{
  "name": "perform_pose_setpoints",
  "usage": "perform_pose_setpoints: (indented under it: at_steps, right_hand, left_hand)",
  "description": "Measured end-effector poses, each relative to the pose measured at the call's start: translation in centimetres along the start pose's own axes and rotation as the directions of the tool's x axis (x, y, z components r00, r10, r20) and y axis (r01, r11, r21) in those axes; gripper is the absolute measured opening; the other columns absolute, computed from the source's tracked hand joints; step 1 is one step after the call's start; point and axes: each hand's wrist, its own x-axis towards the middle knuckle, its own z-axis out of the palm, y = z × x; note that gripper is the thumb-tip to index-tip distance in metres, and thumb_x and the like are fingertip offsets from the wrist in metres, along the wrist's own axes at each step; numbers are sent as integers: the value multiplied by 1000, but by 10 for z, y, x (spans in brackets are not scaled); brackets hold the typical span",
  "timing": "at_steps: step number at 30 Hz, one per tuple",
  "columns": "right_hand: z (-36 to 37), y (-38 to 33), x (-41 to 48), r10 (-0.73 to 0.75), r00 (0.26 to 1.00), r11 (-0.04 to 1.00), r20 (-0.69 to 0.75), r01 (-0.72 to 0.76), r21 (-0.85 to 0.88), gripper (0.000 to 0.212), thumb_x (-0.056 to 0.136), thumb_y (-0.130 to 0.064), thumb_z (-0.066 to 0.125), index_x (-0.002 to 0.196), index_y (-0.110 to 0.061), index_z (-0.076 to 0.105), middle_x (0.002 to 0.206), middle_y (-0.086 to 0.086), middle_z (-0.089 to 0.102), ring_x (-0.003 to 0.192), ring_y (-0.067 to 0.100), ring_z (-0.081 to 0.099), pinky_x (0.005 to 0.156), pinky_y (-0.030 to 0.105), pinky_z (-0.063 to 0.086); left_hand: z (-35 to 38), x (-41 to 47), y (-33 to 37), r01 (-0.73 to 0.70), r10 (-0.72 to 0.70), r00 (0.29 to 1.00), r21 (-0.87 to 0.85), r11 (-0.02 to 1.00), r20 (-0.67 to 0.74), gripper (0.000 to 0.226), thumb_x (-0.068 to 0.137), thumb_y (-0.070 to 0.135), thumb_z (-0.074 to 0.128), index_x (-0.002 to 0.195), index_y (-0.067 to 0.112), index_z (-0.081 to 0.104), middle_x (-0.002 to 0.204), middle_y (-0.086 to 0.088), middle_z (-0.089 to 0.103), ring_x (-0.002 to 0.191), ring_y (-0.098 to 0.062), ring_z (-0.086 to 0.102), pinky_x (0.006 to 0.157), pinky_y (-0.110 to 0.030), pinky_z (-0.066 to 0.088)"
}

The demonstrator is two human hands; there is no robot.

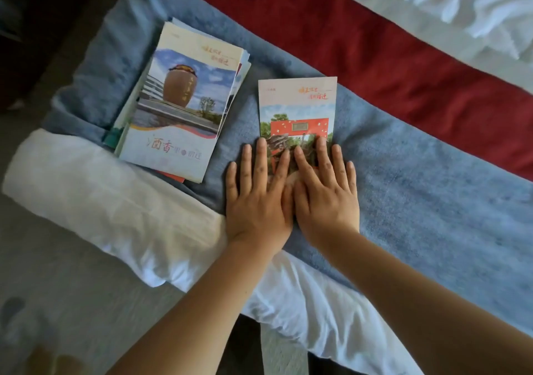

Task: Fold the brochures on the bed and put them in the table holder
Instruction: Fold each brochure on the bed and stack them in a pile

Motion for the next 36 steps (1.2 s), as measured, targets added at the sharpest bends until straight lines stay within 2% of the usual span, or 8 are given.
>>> perform_pose_setpoints:
  at_steps: [8, 13, 17, 21, 26, 30, 32, 36]
  right_hand:
    - [-2, -41, -4, -55, 998, 910, 4, 49, 412, 64, 98, -36, 38, 161, -40, 25, 172, -4, -12, 157, 23, -18, 127, 40, -5]
    - [7, -100, 19, -153, 988, 877, 8, 133, 461, 61, 105, -24, 45, 161, -39, 26, 172, -4, -13, 156, 29, -19, 127, 44, -7]
    - [10, -140, 36, -189, 982, 903, 6, 171, 395, 50, 107, -36, 37, 157, -37, 38, 172, 3, -6, 157, 32, -15, 121, 38, -16]
    - [11, -162, 45, -220, 975, 932, -42, 223, 285, 53, 100, -31, 39, 151, -37, 48, 171, 9, 13, 158, 35, -4, 123, 38, -14]
    - [2, -175, 53, -215, 969, 949, -123, 237, 207, 43, 89, -20, 60, 130, -30, 69, 152, 17, 46, 152, 38, 26, 128, 49, 11]
    - [-26, -173, 85, -187, 969, 964, -164, 214, 160, 33, 77, -15, 77, 108, -25, 76, 129, 9, 60, 120, 34, 59, 107, 50, 48]
    - [-41, -173, 108, -236, 965, 971, -115, 238, 5, 57, 75, -17, 84, 128, -28, 68, 150, 10, 50, 133, 33, 53, 107, 44, 47]
    - [-52, -181, 143, -150, 950, 958, 272, 208, -198, 96, 82, -38, 84, 157, -33, 24, 171, 5, 5, 157, 20, 13, 96, 44, 53]
  left_hand:
    - [-45, 20, -26, -83, 35, 994, -514, 854, -102, 48, 101, 15, 37, 142, -1, 57, 163, -20, 33, 148, -35, 38, 115, -44, 43]
    - [-96, 51, -87, -112, 38, 982, -405, 907, -187, 51, 100, 12, 37, 148, 5, 52, 157, -11, 46, 144, -28, 45, 115, -33, 39]
    - [-102, 66, -137, -95, 78, 994, -270, 958, -71, 55, 99, 10, 45, 154, 10, 44, 162, -9, 39, 148, -34, 39, 109, -55, 48]
    - [-105, 77, -173, -56, 58, 998, -224, 973, 2, 59, 96, 5, 59, 154, 13, 45, 164, -2, 36, 149, -35, 36, 108, -58, 47]
    - [-105, 80, -189, -121, 120, 993, -166, 979, -19, 45, 99, 13, 56, 144, 10, 59, 159, -4, 45, 149, -36, 36, 120, -56, 33]
    - [-111, 75, -175, -83, 87, 993, -49, 995, 84, 57, 100, 43, 59, 147, 11, 54, 162, -8, 39, 153, -34, 29, 123, -47, 25]
    - [-119, 76, -164, -43, 41, 977, 3, 999, 211, 79, 94, 54, 60, 157, 12, 38, 168, -10, 25, 156, -34, 21, 122, -44, 25]
    - [-122, 91, -152, 27, -86, 898, 140, 990, 432, 99, 95, 59, 56, 164, 16, -1, 172, -9, -11, 158, -37, -3, 125, -46, 16]
